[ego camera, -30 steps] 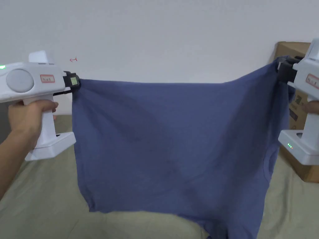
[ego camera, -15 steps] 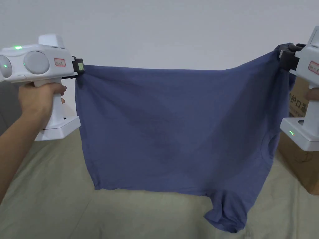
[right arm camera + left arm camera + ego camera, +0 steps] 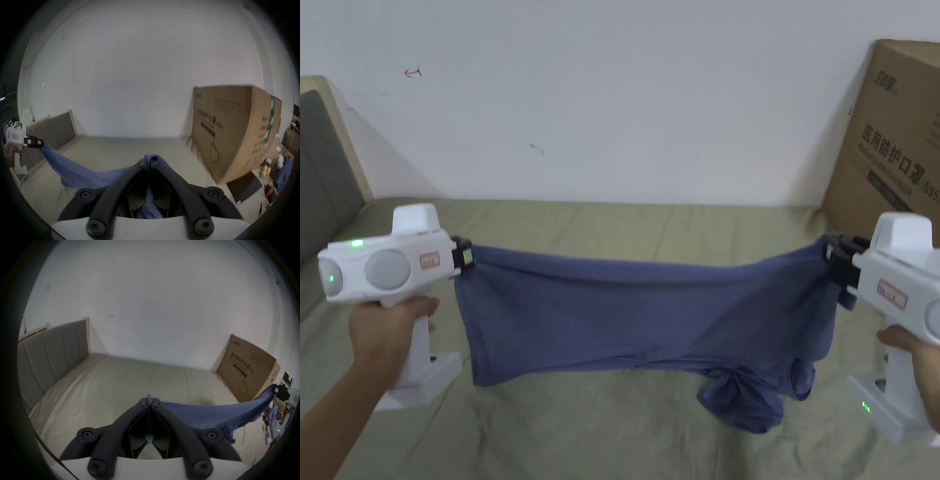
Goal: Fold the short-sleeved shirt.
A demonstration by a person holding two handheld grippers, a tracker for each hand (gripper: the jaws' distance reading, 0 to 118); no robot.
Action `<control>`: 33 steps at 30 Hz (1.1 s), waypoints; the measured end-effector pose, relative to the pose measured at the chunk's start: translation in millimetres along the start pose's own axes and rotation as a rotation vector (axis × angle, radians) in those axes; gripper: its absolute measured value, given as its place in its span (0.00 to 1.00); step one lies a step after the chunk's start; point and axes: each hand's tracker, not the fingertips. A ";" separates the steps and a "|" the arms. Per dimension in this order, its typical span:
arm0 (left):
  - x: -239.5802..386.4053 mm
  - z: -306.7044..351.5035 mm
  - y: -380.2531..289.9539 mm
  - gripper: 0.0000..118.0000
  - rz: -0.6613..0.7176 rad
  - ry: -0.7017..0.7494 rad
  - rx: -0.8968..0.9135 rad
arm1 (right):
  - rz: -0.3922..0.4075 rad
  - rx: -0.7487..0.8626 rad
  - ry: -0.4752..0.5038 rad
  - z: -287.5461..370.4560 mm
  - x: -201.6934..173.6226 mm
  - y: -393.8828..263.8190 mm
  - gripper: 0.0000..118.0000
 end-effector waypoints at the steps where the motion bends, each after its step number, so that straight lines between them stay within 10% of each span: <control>1: -3.8 0.9 -16.4 0.01 -0.004 0.004 -0.032 | 0.007 -0.015 -0.001 4.3 0.2 -14.7 0.01; 33: -67.1 204.0 -335.1 0.01 0.010 0.085 -0.408 | -0.319 -0.498 -0.041 261.7 -8.0 -303.8 0.01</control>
